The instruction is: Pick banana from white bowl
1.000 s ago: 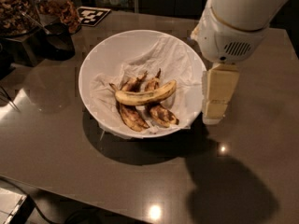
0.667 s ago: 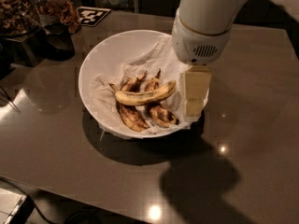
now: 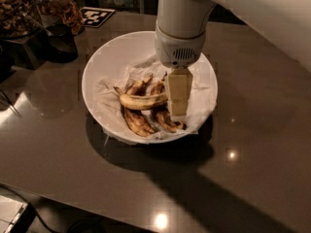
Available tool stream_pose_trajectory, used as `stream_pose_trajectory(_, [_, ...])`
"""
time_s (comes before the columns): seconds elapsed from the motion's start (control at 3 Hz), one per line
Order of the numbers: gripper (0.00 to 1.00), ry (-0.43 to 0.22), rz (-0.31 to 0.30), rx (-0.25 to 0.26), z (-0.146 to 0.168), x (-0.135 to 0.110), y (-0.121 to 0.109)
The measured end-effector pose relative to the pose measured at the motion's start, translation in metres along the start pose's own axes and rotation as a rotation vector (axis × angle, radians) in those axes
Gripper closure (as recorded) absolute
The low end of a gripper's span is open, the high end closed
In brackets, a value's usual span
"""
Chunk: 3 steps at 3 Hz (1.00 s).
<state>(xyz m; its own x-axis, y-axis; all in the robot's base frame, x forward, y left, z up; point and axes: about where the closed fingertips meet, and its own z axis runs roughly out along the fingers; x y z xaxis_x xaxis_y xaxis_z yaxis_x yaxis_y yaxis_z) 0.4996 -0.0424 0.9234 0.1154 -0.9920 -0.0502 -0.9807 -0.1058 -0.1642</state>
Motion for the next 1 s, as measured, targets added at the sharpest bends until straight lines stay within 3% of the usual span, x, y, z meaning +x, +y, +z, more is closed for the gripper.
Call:
stream_pose_trajectory(0.67, [0.29, -0.004, -0.04, -0.058, 0.023, -0.019, -0.004])
stream_pose_trajectory(1.0, [0.23, -0.002, -0.056, -0.083, 0.034, -0.024, -0.005])
